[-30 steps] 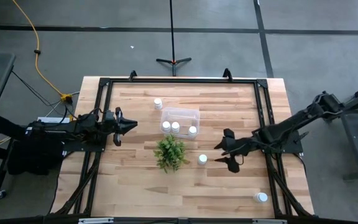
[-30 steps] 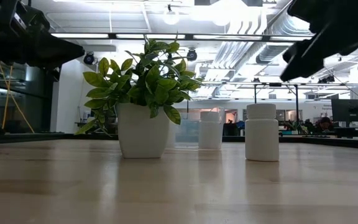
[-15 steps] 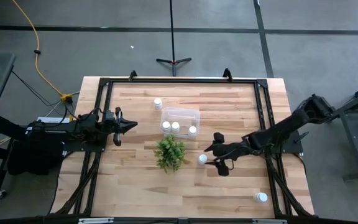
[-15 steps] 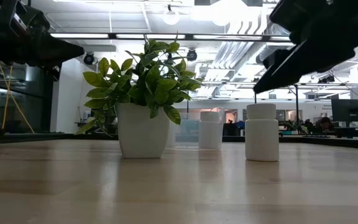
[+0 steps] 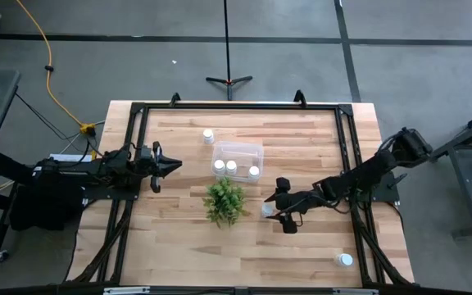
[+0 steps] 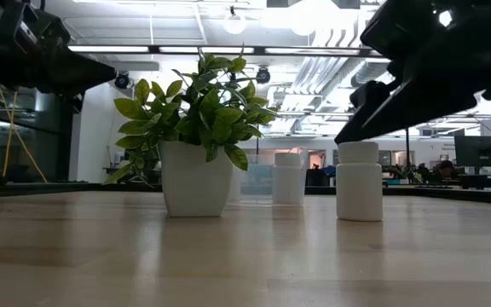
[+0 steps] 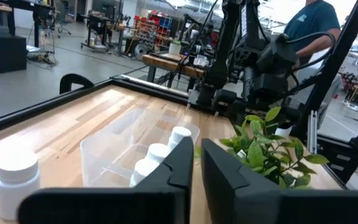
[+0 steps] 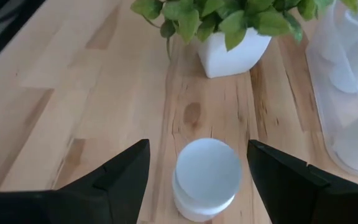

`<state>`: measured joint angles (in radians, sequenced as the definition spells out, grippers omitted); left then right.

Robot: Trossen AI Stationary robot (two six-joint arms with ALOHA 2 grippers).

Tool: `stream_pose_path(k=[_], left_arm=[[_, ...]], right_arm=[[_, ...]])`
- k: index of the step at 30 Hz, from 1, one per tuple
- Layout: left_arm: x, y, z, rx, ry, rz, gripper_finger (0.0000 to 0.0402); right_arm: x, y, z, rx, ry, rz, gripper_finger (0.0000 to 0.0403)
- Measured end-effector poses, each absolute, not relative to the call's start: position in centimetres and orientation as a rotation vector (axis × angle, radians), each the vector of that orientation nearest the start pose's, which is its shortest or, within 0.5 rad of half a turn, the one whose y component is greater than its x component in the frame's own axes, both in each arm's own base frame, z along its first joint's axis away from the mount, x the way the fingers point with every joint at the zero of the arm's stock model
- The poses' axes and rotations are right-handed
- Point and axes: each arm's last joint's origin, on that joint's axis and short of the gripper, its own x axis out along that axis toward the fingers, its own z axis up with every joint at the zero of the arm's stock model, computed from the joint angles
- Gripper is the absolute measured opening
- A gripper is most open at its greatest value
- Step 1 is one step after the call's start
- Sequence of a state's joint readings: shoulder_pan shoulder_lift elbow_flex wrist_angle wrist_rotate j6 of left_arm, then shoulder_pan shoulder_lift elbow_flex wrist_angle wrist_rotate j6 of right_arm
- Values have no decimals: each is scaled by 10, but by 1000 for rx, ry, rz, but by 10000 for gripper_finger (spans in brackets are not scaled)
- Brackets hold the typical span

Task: Pick and place pill bottles into a basket
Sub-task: Put the white pill bottle in the transparent bin

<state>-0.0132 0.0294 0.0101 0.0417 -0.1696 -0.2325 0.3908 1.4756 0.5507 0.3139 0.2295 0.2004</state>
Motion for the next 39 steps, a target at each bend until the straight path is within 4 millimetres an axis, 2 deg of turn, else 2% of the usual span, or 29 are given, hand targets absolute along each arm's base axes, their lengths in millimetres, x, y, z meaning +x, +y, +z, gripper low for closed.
stream_pose_path(k=[5, 8, 15, 18, 26, 29, 31, 36, 39], left_arm=[[100, 3, 166, -232, -11, 153, 28], [101, 3, 165, -230, 4, 155, 23], [102, 3, 164, -235, 20, 157, 77], [102, 3, 164, -236, 19, 158, 81], [102, 3, 164, -212, 21, 158, 28], [102, 3, 164, -210, 21, 158, 23], [102, 3, 164, -210, 21, 158, 30], [102, 4, 164, -210, 21, 160, 80], [102, 4, 164, -210, 21, 161, 85]], right_arm=[[252, 97, 148, -2, 604, 90, 259], [252, 96, 148, -16, 603, 93, 259], [251, 96, 146, -52, 623, 99, 259], [251, 95, 146, -55, 622, 93, 259], [254, 86, 146, -45, 629, 62, 259], [255, 83, 146, -22, 637, 89, 259], [255, 82, 145, -13, 653, 114, 259], [255, 82, 144, -8, 659, 120, 259], [255, 81, 145, -5, 655, 119, 259]])
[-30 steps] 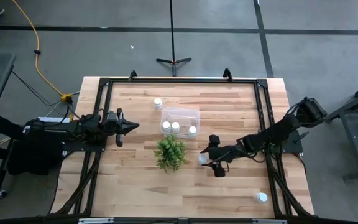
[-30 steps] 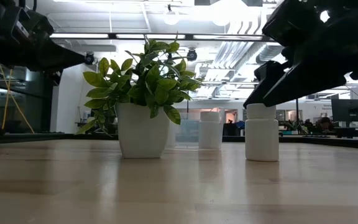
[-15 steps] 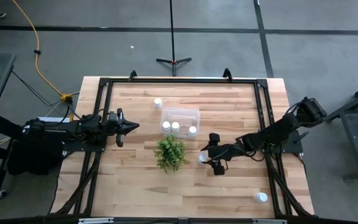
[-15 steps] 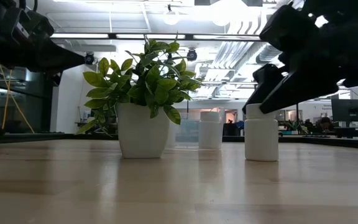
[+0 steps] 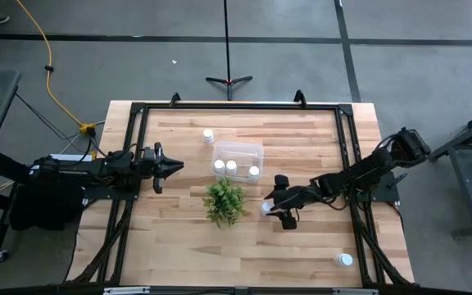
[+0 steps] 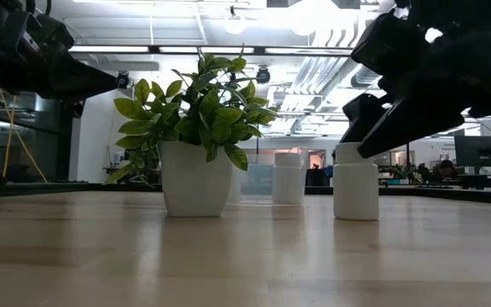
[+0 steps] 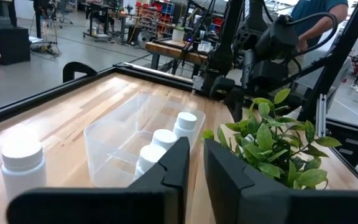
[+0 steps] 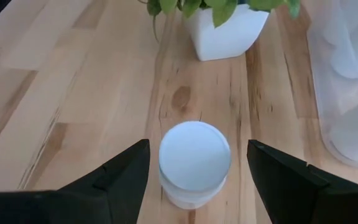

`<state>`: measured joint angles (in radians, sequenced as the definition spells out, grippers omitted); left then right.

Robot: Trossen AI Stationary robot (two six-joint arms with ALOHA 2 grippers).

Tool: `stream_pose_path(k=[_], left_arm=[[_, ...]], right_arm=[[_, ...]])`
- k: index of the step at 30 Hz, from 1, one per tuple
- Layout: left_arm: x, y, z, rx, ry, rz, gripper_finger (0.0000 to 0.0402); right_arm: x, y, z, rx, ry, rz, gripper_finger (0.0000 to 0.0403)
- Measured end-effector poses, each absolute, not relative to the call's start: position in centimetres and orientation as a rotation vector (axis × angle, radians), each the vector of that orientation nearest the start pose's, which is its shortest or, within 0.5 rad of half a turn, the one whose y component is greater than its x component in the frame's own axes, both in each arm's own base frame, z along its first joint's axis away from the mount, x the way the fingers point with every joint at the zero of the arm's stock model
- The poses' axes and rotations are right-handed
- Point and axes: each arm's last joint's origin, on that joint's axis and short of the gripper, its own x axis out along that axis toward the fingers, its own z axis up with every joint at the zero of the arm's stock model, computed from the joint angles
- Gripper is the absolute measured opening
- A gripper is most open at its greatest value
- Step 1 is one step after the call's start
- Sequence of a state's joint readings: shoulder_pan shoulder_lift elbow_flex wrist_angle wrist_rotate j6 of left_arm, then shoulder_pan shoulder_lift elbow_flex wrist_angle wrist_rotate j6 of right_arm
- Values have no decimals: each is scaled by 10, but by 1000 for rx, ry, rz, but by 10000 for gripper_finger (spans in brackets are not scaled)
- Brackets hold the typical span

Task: Pick and place pill bottles into a basket
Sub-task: Put the white pill bottle in the transparent bin

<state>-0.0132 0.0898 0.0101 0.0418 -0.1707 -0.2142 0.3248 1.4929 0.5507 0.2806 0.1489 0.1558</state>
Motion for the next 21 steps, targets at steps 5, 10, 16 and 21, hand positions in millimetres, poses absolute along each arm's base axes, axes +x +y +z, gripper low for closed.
stream_pose_path(k=[5, 10, 16, 21], left_arm=[[102, 4, 164, -210, 21, 160, 50], [102, 4, 164, -210, 21, 161, 22], [102, 4, 164, -210, 21, 160, 61], [102, 4, 164, -211, 20, 166, 92]], right_arm=[[255, 81, 145, 34, 656, 100, 259], [256, 80, 145, 50, 649, 54, 259], [254, 81, 143, 175, 671, 13, 259], [255, 81, 143, 197, 668, 3, 259]])
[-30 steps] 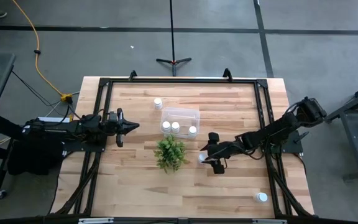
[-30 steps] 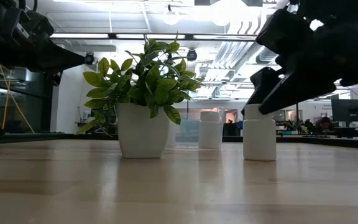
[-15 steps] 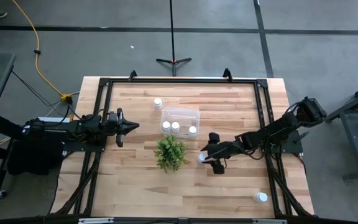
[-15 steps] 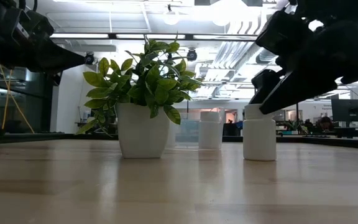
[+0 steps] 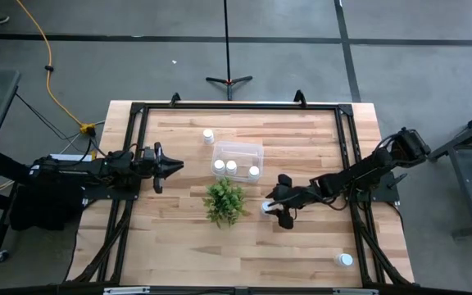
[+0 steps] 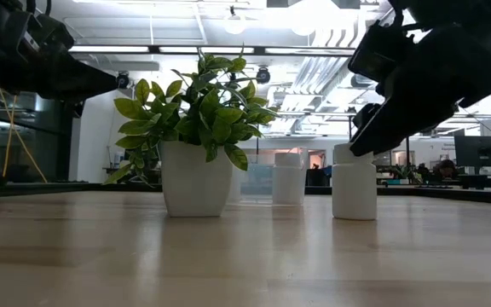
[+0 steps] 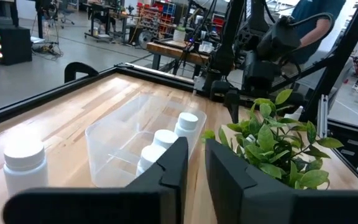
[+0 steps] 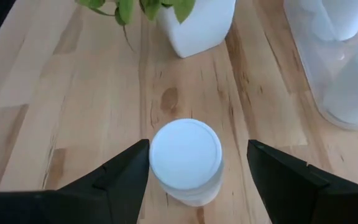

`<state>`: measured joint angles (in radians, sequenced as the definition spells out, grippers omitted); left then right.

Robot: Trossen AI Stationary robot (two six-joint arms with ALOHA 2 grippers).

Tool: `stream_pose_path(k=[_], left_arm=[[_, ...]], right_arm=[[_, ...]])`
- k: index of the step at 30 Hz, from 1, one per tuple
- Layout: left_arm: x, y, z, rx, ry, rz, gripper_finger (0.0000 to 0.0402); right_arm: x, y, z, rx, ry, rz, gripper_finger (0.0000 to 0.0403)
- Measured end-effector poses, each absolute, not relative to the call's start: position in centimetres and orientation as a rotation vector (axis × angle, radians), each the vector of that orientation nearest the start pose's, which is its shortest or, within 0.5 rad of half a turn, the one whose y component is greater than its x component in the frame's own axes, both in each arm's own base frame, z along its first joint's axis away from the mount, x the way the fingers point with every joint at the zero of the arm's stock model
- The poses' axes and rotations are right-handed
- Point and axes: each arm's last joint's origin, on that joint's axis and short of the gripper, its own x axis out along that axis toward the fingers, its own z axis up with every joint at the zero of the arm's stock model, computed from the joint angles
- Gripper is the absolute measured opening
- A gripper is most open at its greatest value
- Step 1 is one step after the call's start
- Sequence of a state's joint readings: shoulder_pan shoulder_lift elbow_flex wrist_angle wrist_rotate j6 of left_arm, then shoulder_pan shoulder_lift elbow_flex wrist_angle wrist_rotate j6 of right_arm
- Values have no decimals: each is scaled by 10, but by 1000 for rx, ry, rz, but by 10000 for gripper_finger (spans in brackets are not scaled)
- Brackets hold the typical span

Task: Pick and place pill bottles into a basket
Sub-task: Put the white pill bottle in the transparent bin

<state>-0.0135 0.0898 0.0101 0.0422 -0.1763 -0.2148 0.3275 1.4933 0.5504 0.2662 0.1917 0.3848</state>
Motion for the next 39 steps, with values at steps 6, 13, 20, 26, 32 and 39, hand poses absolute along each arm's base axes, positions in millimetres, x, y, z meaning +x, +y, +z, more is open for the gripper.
stream_pose_path(k=[6, 13, 20, 26, 32, 39], left_arm=[[102, 4, 164, -210, 19, 172, 50], [102, 4, 164, -210, 19, 168, 22], [102, 4, 164, -211, 19, 168, 87], [102, 4, 164, -210, 15, 183, 67], [102, 4, 164, -210, 16, 183, 22], [102, 4, 164, -210, 15, 183, 56]], right_arm=[[254, 84, 143, 109, 684, 136, 259], [255, 82, 144, 79, 669, 84, 259], [255, 82, 144, 64, 664, 108, 259], [257, 83, 147, 73, 622, 104, 259], [260, 84, 142, 78, 621, 106, 259], [267, 84, 132, 103, 615, 165, 259]])
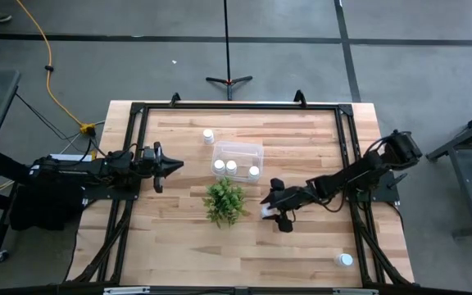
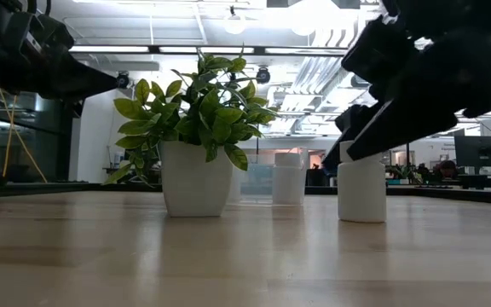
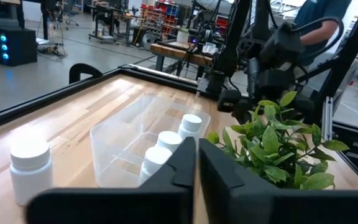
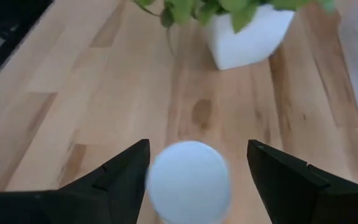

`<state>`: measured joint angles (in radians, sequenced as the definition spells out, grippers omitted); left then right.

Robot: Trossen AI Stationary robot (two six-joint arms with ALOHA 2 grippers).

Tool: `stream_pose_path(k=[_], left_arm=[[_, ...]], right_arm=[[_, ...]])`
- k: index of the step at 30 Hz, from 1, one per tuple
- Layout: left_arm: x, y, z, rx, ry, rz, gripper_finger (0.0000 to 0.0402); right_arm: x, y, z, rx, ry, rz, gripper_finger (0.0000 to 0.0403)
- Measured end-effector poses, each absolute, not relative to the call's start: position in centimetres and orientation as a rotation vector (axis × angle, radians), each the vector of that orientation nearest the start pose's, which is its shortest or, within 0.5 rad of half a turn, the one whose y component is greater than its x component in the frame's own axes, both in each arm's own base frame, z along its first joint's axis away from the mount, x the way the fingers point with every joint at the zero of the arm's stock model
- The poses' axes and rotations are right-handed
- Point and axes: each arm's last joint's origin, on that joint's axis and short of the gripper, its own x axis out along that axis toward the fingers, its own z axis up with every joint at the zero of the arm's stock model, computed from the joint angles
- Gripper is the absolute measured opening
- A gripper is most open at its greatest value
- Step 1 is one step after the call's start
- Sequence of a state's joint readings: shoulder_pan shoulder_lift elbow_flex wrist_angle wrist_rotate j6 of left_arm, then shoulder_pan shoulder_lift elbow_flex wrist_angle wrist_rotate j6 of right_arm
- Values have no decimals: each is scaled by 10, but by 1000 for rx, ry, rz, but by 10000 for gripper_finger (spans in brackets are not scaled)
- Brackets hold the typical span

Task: Pick and place pill bottles into a basket
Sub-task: Put the white pill bottle in the transparent bin

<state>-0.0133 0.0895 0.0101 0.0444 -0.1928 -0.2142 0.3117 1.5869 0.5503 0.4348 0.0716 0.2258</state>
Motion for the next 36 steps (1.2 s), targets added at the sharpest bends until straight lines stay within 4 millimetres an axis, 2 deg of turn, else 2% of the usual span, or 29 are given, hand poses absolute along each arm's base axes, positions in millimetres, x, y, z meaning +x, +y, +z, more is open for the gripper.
stream_pose_path(k=[2, 5, 8, 15, 19, 22, 25, 28, 33, 36], left_arm=[[102, 4, 164, -210, 15, 183, 78], [102, 4, 164, -210, 13, 190, 90], [102, 4, 164, -210, 13, 191, 80], [102, 4, 164, -210, 14, 182, 22], [102, 4, 164, -210, 15, 180, 23], [102, 4, 164, -210, 15, 180, 54], [102, 4, 164, -210, 13, 191, 92], [102, 5, 164, -210, 11, 206, 105], [102, 5, 164, -210, 10, 207, 84], [102, 5, 164, -210, 10, 207, 59]], right_arm=[[267, 83, 132, 103, 624, 158, 259], [267, 83, 132, 102, 627, 166, 259], [265, 83, 130, 99, 655, 176, 259], [264, 83, 129, 96, 668, 168, 259], [264, 83, 129, 98, 670, 175, 259], [264, 83, 129, 99, 670, 175, 257], [264, 83, 129, 99, 670, 174, 244], [264, 83, 129, 110, 670, 171, 219], [264, 83, 129, 159, 673, 154, 165], [264, 83, 129, 176, 674, 147, 163]])
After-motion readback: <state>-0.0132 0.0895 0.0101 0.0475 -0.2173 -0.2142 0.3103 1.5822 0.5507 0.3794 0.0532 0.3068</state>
